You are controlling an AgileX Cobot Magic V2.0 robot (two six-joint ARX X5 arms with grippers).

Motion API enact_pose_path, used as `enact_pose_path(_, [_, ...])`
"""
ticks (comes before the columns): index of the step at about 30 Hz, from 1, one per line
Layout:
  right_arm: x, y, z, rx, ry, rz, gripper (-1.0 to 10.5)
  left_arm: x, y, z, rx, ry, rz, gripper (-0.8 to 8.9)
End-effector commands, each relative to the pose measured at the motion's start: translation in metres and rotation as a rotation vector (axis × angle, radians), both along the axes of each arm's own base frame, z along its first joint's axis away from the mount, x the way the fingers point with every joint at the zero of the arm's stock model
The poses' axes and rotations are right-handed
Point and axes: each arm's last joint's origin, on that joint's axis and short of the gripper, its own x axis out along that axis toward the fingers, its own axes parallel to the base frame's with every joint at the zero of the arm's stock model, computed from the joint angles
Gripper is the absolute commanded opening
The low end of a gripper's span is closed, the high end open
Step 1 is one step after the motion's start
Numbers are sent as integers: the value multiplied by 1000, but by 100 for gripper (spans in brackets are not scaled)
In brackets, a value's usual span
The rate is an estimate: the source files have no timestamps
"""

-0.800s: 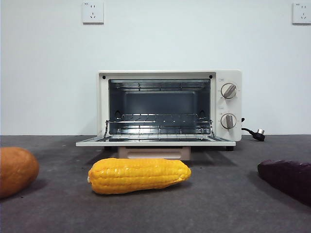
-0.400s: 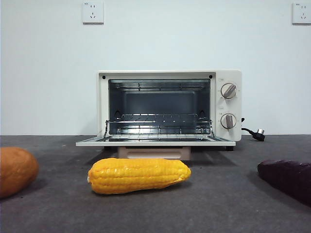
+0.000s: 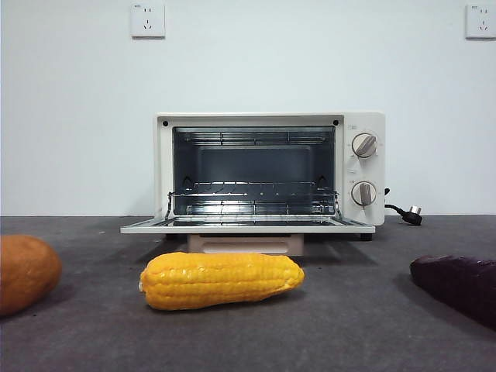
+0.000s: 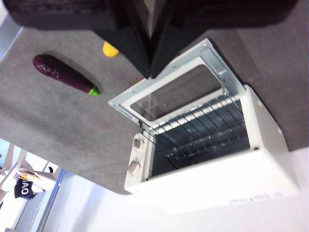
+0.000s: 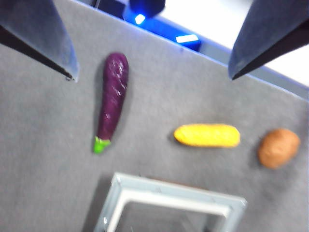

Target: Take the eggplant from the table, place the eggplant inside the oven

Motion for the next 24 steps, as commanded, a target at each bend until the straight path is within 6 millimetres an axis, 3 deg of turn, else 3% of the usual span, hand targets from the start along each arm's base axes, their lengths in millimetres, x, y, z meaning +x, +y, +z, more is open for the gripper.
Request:
enact_pose_path(1, [8, 5, -8, -34, 52, 18, 563, 2, 0, -1, -7, 10, -3, -6])
enact_pose_path(6, [20, 13, -36, -77, 150, 21, 563, 1, -1, -1, -7, 8, -10, -6])
enact_pose_path(11, [29, 20, -77, -73, 202, -4, 563, 1, -3, -1, -7, 9, -31, -6])
enact_pose_path(24, [31, 30, -161, -94, 338, -42, 563, 0, -6, -1, -6, 10, -54, -6])
